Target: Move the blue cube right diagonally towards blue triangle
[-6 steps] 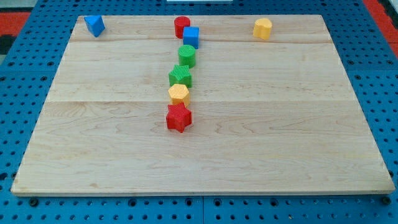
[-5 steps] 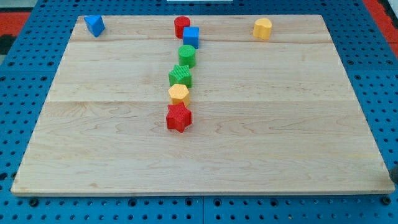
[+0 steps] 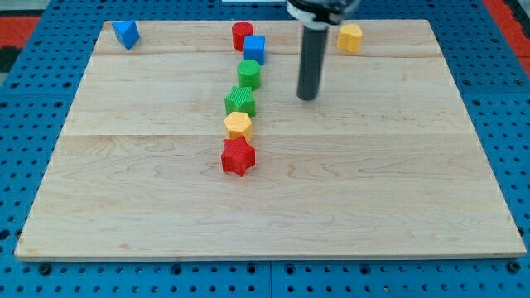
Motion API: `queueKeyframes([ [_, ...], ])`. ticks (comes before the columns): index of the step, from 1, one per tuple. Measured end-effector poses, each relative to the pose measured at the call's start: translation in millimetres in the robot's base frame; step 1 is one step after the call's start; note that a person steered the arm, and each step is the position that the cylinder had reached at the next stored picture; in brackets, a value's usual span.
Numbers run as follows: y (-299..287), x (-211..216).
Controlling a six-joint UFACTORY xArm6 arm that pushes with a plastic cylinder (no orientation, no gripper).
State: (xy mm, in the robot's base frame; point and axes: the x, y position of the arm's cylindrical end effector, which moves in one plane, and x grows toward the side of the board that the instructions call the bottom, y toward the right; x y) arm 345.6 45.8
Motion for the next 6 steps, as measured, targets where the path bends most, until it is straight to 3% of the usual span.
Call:
queueKeyframes([
  [2,-59,-90],
  [4,-120,-97],
  [5,-99,-91],
  [6,-104,-54],
])
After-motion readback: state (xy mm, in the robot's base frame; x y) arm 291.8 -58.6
